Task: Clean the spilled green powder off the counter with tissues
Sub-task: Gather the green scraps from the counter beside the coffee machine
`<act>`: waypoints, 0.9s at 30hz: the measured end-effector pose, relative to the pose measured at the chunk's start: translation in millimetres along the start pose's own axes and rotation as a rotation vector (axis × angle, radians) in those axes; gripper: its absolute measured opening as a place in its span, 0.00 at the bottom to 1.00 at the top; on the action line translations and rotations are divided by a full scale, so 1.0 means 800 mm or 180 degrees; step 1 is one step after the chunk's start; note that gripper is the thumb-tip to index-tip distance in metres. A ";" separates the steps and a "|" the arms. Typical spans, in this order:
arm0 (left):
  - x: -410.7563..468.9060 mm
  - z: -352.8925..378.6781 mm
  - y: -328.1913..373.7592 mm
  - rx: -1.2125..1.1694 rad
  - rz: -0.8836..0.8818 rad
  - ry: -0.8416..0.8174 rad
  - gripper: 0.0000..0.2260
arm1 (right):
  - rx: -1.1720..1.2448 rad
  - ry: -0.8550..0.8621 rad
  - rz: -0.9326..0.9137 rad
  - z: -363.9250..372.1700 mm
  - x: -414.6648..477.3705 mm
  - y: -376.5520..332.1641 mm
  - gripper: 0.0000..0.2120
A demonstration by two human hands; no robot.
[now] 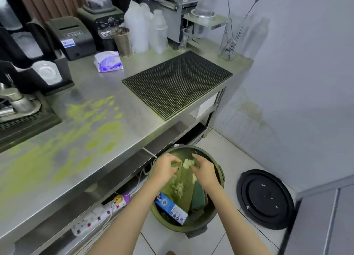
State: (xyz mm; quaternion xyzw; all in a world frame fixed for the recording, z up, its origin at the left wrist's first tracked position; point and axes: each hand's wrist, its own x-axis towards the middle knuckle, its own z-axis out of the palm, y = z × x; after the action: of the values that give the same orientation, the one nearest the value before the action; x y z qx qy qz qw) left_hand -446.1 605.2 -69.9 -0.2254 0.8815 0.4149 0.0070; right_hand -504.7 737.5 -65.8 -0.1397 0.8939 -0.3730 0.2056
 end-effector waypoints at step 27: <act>-0.006 -0.202 -0.027 0.0042 0.0611 0.0687 0.11 | 0.0137 0.0539 -0.0732 0.016 0.001 -0.184 0.18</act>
State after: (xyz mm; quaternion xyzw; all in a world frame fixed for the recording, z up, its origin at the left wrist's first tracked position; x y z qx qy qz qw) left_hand -404.9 476.2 21.4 -0.1833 0.8973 0.3812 -0.1261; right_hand -485.1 629.3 32.6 -0.2047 0.8780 -0.4236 0.0883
